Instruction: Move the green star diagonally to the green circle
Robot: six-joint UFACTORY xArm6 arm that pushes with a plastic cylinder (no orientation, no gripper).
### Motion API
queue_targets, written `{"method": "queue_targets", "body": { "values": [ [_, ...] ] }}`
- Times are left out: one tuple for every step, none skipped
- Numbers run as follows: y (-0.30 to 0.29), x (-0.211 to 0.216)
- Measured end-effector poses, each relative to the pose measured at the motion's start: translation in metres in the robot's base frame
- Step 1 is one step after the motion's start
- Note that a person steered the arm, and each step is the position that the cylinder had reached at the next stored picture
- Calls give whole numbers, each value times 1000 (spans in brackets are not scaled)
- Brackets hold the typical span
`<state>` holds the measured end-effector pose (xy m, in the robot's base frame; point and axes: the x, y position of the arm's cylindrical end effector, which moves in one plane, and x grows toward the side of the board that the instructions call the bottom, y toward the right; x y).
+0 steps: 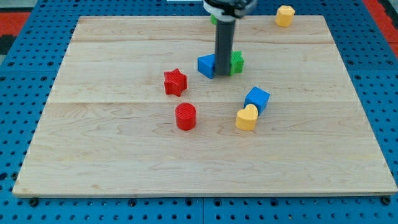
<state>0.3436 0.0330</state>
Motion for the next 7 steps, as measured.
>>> {"method": "queue_targets", "body": {
  "values": [
    [-1, -18],
    [-29, 13],
    [7, 26],
    [54, 15],
    [51, -43],
    [51, -25],
    [25, -32]
  ]
}}
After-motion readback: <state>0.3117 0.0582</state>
